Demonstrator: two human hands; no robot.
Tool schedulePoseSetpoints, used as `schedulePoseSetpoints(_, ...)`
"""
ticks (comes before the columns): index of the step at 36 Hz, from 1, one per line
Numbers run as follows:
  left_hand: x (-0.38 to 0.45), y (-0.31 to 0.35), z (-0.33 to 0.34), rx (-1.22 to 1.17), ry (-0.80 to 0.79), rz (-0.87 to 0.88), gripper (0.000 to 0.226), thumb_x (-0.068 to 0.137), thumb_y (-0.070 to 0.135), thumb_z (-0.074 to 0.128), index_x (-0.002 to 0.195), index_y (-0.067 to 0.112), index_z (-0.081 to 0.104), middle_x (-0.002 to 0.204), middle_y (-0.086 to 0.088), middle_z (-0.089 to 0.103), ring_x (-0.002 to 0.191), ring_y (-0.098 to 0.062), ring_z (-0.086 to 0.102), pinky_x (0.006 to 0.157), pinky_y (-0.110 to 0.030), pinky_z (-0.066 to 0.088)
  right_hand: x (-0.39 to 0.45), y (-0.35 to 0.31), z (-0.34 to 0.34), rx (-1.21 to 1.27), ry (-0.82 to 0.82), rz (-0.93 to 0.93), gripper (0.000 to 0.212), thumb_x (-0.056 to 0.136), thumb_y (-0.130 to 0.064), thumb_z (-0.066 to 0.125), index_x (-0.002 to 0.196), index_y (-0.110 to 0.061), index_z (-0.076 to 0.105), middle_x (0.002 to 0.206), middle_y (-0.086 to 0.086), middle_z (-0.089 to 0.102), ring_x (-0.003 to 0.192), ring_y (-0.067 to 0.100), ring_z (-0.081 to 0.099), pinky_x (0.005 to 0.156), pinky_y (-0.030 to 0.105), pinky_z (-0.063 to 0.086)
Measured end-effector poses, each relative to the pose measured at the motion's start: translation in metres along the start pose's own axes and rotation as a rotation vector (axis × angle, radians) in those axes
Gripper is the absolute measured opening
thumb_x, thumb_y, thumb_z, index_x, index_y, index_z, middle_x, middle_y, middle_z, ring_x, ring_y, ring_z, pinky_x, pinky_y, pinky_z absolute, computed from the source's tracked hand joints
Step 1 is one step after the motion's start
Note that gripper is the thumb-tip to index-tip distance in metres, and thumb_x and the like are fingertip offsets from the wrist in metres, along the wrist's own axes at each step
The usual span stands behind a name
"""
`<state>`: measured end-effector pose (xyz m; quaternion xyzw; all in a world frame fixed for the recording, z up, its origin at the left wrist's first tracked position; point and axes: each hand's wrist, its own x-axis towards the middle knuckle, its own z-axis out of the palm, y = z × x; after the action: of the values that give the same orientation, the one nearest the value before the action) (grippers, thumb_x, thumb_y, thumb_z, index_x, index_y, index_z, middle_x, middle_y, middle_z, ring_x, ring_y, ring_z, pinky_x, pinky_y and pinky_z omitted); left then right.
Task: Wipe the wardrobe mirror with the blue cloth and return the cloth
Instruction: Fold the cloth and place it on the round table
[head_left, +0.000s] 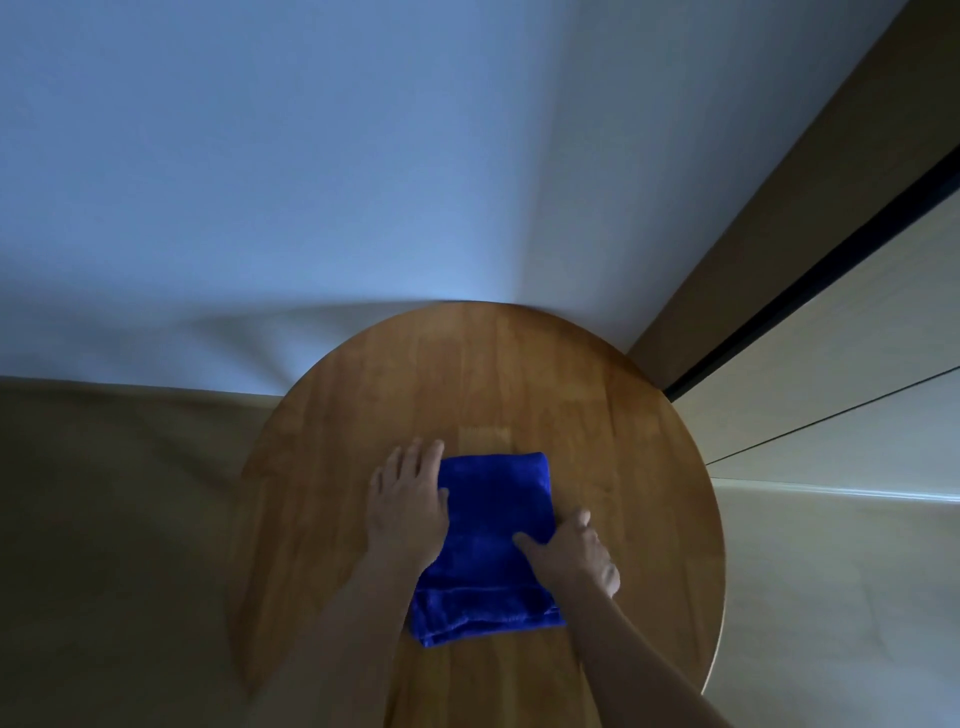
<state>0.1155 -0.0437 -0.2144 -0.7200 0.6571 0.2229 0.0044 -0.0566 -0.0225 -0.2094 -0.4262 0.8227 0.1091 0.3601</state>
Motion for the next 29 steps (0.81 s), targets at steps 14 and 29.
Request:
schedulePoseSetpoints(14, 0.010, -0.021, -0.019, -0.663, -0.753, -0.498, 0.035, 0.060, 0.023, 0.068, 0.091, 0.009, 0.059, 0.094, -0.003, 0.063, 0.080, -0.018, 0.060, 0.063, -0.026, 0.045, 0.013, -0.026, -0.044, 0.066, 0.023, -0.307, 0.034, 0.084, -0.026, 0.056, 0.117, -0.024, 0.050, 0.093, -0.007, 0.057, 0.086, 0.016, 0.056, 0.080, 0.032, 0.045)
schedulePoseSetpoints(29, 0.016, -0.004, 0.025, -0.688, -0.076, -0.412, 0.039, 0.094, 0.040, 0.048, 0.120, 0.011, 0.045, 0.100, -0.002, 0.058, 0.082, -0.014, 0.058, 0.059, -0.023, 0.041, 0.015, -0.017, -0.015, 0.332, 0.085, 0.198, 0.090, 0.079, -0.072, 0.049, 0.139, -0.010, 0.025, 0.140, 0.009, 0.041, 0.128, 0.028, 0.038, 0.103, 0.044, 0.028)
